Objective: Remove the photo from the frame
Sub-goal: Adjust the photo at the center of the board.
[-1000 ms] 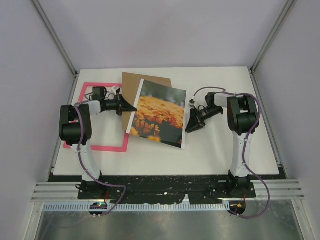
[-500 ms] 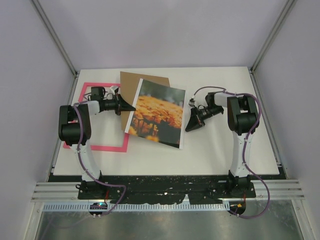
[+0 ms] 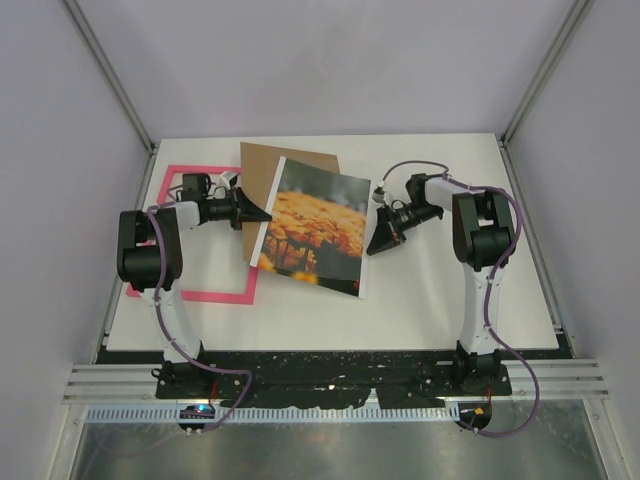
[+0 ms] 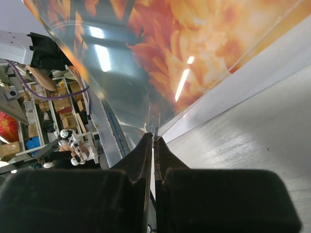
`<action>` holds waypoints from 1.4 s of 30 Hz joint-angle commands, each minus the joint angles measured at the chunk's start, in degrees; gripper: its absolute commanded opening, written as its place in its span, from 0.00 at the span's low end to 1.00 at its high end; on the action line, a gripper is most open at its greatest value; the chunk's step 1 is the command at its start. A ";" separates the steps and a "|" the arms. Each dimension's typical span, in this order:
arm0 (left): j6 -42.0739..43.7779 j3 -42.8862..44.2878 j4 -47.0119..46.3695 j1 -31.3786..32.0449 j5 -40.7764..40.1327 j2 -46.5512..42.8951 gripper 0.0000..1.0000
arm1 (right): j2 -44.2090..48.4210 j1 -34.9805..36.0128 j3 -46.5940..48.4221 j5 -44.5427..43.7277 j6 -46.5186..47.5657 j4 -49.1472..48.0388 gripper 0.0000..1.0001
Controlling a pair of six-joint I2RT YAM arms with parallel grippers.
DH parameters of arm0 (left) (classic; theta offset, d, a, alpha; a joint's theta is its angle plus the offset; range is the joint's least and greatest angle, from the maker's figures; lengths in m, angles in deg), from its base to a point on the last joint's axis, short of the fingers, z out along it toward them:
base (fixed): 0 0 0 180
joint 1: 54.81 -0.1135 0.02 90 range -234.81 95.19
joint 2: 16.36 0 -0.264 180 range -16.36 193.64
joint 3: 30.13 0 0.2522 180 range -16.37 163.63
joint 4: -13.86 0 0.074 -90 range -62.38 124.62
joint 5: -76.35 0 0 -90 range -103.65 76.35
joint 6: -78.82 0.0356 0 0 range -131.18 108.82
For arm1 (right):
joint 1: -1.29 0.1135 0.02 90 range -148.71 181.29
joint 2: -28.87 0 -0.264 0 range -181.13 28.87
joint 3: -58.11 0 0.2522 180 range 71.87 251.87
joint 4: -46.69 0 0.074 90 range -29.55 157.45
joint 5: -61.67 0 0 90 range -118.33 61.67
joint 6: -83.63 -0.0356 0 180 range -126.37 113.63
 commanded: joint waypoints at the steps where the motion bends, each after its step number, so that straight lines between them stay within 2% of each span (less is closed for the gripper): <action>1: -0.37 0.61 -1.71 0.15 4.22 -2.21 0.18 | 0.70 1.83 3.85 -2.57 1.15 0.25 0.08; 7: -0.37 0.61 -1.71 0.24 4.49 -1.95 0.19 | -1.23 3.15 8.51 -6.97 2.64 2.35 0.08; 12: -0.46 0.70 -1.71 0.24 4.75 -1.86 0.19 | -3.78 3.94 15.89 -12.33 5.10 7.27 0.08; 17: -0.46 0.70 -1.71 0.24 4.84 -1.95 0.20 | -6.51 4.82 21.60 -13.57 5.98 10.18 0.08; 31: -0.37 0.70 -1.71 0.41 4.75 -1.68 0.21 | -6.33 8.78 21.79 -12.60 5.10 9.30 0.08; 33: -0.37 0.70 -1.71 0.32 4.84 -1.77 0.19 | -6.33 8.69 22.14 -12.95 4.66 9.04 0.08; 38: -0.28 0.61 -1.70 0.32 4.84 -1.86 0.05 | -6.42 8.60 23.19 -13.74 4.31 8.60 0.08; 42: -0.19 0.61 -1.53 0.32 4.84 -1.68 0.03 | -6.33 8.43 23.81 -14.97 3.52 7.46 0.08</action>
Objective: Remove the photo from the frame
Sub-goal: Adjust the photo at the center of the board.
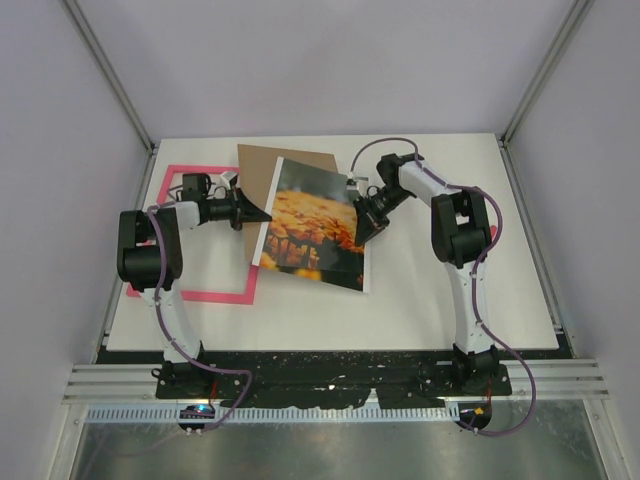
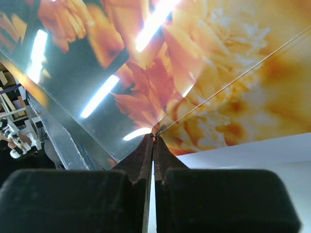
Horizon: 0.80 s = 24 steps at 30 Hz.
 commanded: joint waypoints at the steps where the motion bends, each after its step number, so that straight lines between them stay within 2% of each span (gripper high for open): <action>1: -0.15 0.61 -1.64 0.24 4.42 -1.68 0.03 | 0.75 0.14 2.96 -0.92 -1.18 -2.71 0.08; 6: -0.24 0.70 -1.73 0.32 4.51 -1.51 0.12 | 0.83 0.14 3.22 -1.89 -2.15 -4.12 0.10; 13: -0.24 0.79 -1.73 0.32 4.42 -1.33 0.16 | 1.01 0.14 3.22 -3.47 -3.99 -6.58 0.11; 15: -0.24 0.79 -1.73 0.24 4.60 -1.51 0.15 | 1.01 0.14 3.22 -3.56 -4.26 -6.84 0.11; 17: -0.24 0.79 -1.64 0.24 4.60 -1.42 0.09 | 1.10 0.23 2.96 -3.91 -4.34 -7.02 0.11; 20: -0.24 0.79 -1.64 0.24 4.69 -1.33 0.00 | 2.06 0.05 1.91 -4.17 -4.08 -7.37 0.19; 24: -0.24 0.79 -1.73 0.24 4.77 -1.42 0.00 | 5.48 -1.52 -1.96 -1.72 -3.64 -7.28 0.30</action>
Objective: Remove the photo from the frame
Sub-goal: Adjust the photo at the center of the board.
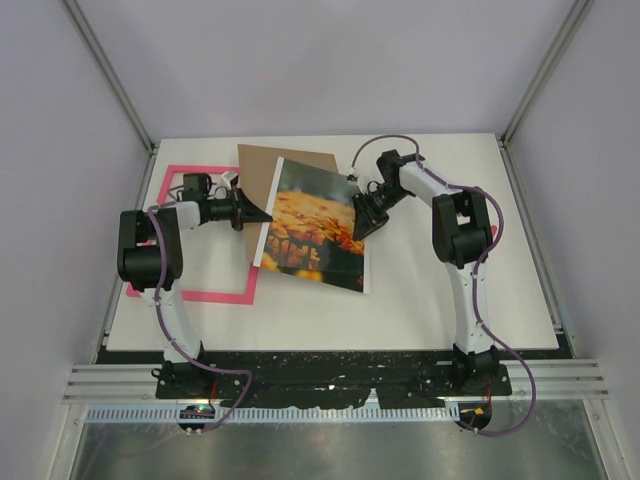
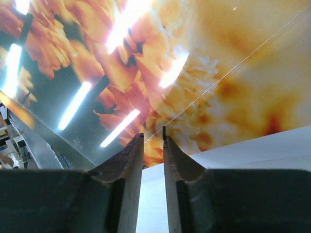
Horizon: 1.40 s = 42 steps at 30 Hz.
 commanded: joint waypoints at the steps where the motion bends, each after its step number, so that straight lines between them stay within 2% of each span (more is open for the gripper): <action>1: -0.26 0.79 -1.90 0.08 4.53 -1.33 0.00 | 6.19 -1.85 -4.19 4.01 0.40 -0.27 0.34; 4: -0.61 0.79 -1.90 0.17 4.53 -1.25 0.00 | 10.40 -3.09 -7.27 8.15 4.87 2.70 0.40; 5: -0.70 0.79 -1.99 0.08 4.27 -1.24 0.00 | 11.46 -3.17 -9.45 9.55 9.58 3.42 0.43; 7: -0.96 0.88 -2.17 0.17 4.35 -1.33 0.00 | 16.20 -2.91 -14.02 8.26 14.61 3.52 0.47; 13: -1.49 0.79 -2.78 -0.01 4.53 -1.51 0.00 | 32.55 -1.16 -30.56 0.43 24.46 -9.47 0.59; 18: -2.54 0.79 -3.48 -0.44 4.80 -1.77 0.00 | 45.29 7.52 -46.70 -14.48 30.71 -23.54 0.61; 25: -3.34 0.35 -5.15 -0.97 4.88 -2.21 0.00 | 60.84 21.33 -62.99 -26.02 33.71 -44.27 0.63; 29: -3.34 0.00 -5.33 -1.32 4.80 -2.65 0.00 | 64.99 27.23 -69.58 -33.39 33.19 -50.78 0.63; 33: -3.42 0.00 -5.42 -1.68 4.71 -2.83 0.00 | 64.56 32.93 -73.90 -44.20 32.83 -58.43 0.64; 42: -3.77 -0.18 -5.68 -2.64 5.06 -3.44 0.00 | 62.36 35.94 -77.94 -55.55 32.48 -67.75 0.64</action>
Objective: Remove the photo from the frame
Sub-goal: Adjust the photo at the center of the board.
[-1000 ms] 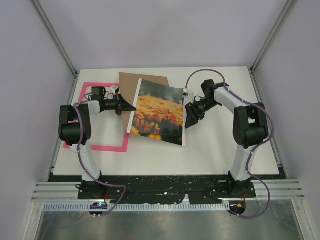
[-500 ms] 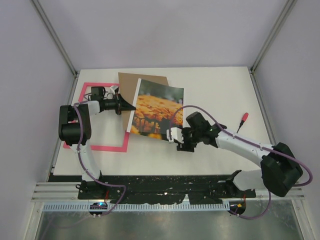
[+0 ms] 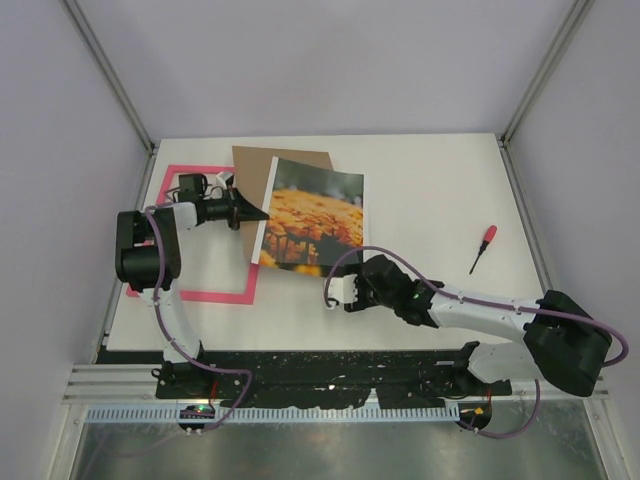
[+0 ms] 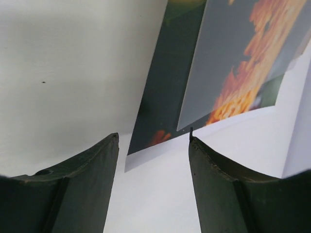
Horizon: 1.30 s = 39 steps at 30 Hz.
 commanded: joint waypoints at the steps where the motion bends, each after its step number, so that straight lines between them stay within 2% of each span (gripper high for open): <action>1: -0.85 0.30 -3.98 -1.00 4.97 -3.44 0.00 | -0.28 0.40 -1.70 -9.31 0.44 -9.71 0.62; 7: -2.17 -0.05 -5.65 -1.09 5.15 -3.44 0.00 | -0.28 0.40 -5.40 -10.55 1.23 -14.02 0.53; 17: -2.61 -0.22 -6.26 -1.27 5.32 -3.88 0.00 | -1.52 0.40 -6.10 -10.38 1.76 -20.25 0.40; 21: -2.87 -0.31 -6.61 -1.27 5.50 -3.88 0.00 | -0.81 0.40 -6.19 -10.29 2.02 -20.97 0.32; 27: -3.22 -0.40 -7.05 -1.35 5.59 -3.79 0.00 | 0.42 0.40 -6.10 -9.06 2.46 -18.07 0.08; 39: -3.40 -0.22 -7.14 -1.53 5.76 -3.62 0.00 | 5.43 -1.89 -7.86 -3.88 5.10 -10.69 0.08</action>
